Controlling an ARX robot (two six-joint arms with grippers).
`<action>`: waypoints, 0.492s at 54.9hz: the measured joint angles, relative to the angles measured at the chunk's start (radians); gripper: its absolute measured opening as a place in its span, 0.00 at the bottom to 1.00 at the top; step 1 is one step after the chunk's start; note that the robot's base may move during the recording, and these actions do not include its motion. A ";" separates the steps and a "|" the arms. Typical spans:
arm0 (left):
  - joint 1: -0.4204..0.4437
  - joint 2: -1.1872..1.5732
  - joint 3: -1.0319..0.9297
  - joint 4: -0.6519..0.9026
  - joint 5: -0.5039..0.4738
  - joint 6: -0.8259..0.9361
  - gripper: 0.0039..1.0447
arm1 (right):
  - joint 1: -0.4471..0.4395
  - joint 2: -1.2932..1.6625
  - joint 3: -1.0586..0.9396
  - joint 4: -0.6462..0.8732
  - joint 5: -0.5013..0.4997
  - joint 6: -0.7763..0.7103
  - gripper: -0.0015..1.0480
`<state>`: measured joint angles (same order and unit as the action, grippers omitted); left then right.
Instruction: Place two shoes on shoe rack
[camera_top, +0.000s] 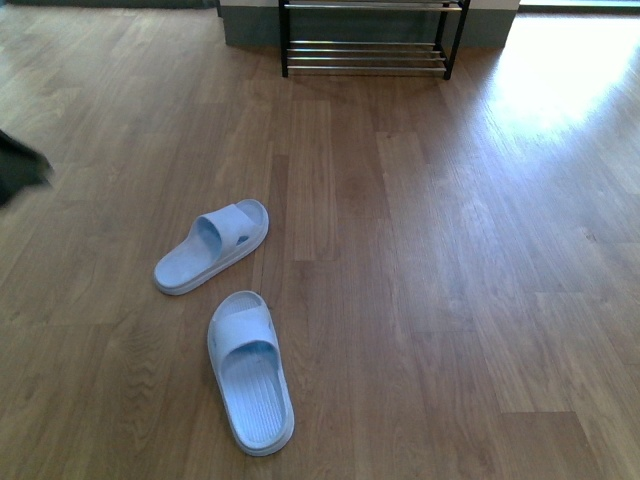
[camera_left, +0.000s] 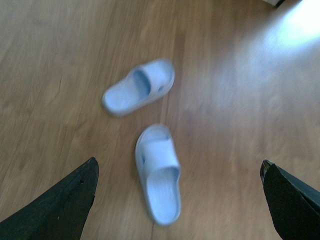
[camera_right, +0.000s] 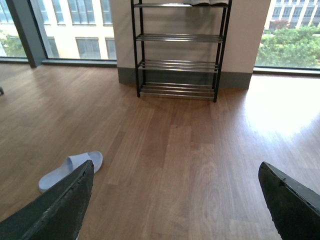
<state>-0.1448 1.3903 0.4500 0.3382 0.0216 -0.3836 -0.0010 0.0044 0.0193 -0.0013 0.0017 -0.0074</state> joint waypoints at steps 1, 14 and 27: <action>-0.016 0.073 0.016 -0.003 -0.016 0.006 0.91 | 0.000 0.000 0.000 0.000 0.000 0.000 0.91; -0.085 0.596 0.273 -0.028 -0.153 0.113 0.91 | 0.000 0.000 0.000 0.000 -0.001 0.000 0.91; -0.090 0.893 0.475 -0.044 -0.238 0.224 0.91 | 0.000 0.000 0.000 0.000 -0.001 0.000 0.91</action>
<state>-0.2344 2.2833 0.9245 0.2943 -0.2169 -0.1593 -0.0010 0.0044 0.0193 -0.0013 0.0006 -0.0074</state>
